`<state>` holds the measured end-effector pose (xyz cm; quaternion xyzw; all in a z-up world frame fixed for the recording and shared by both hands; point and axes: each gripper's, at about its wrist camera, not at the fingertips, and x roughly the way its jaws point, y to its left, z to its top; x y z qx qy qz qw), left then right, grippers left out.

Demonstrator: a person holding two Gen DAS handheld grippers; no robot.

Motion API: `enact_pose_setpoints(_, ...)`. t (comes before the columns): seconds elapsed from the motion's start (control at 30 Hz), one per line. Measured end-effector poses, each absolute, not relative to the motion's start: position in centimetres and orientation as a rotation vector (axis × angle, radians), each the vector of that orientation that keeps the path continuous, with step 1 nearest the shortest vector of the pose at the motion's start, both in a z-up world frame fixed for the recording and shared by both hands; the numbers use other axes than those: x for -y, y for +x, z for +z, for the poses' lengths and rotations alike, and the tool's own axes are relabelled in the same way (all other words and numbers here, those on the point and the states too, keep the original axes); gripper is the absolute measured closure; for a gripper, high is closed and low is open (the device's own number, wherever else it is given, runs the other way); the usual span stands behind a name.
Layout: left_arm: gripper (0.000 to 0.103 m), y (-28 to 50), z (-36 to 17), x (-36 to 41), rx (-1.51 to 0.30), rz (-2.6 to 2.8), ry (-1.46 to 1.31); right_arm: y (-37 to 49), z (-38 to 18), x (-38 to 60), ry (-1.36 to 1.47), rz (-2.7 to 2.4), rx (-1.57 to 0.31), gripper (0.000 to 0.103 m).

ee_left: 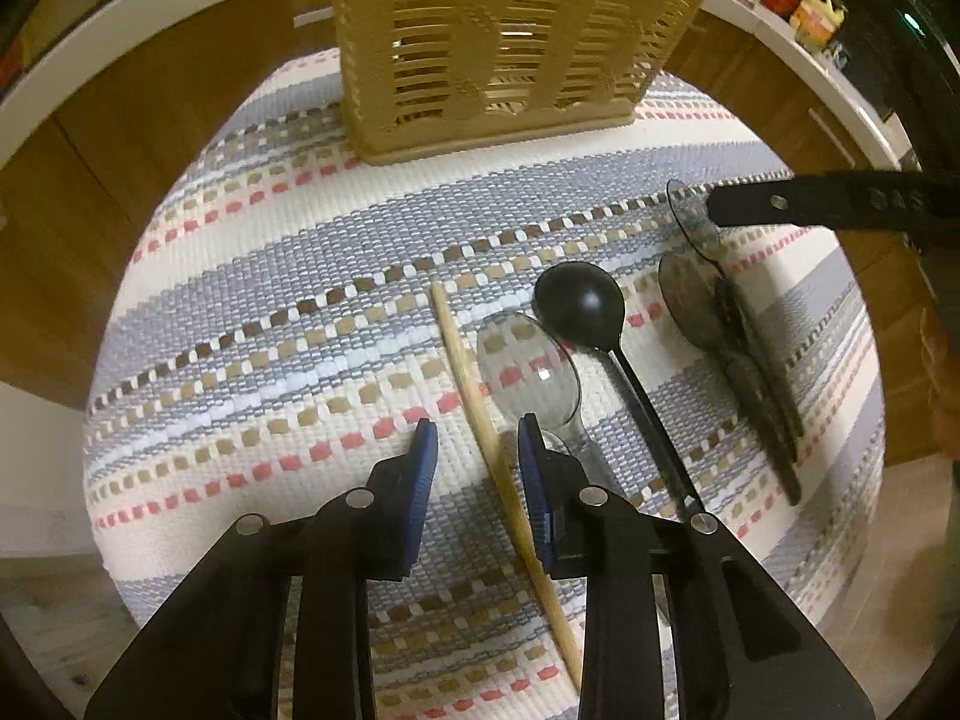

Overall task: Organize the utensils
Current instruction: 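Grasp a wooden chopstick with the left tool while the right tool grasps a clear plastic spoon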

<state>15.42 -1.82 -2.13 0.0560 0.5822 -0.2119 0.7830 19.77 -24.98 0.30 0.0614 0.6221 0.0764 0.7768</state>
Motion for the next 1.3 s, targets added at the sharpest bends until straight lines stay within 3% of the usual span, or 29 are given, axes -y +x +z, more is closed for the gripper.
enact_pose_setpoints(0.33,0.077,14.4,-2.6,3.8,-1.221,-0.418,0.229,20.7,-2.3,21.6,-0.016,0.111,-1.364,0.053)
enact_pose_setpoints(0.43,0.081,14.2,-2.4,4.7,-1.21,-0.395,0.258,20.7,-2.7,20.3,-0.076,0.093,-1.354,0.054)
enact_pose_setpoints(0.5,0.094,14.1,-2.3,4.9,-1.201,-0.367,0.27,20.5,-2.8,19.4,-0.124,0.077,-1.344,0.059)
enact_pose_setpoints(0.6,0.096,14.1,-2.6,4.7,-1.184,-0.333,0.244,20.3,-3.0,17.9,-0.154,0.091,-1.336,0.071)
enact_pose_setpoints(0.73,0.099,13.9,-2.6,3.1,-1.177,-0.315,0.119,19.9,-3.0,17.6,-0.166,0.108,-1.333,0.073)
enact_pose_setpoints(1.3,0.095,16.4,-2.8,-2.3,-1.25,-0.278,-0.142,18.7,-2.2,22.2,-0.108,0.076,-1.368,0.073)
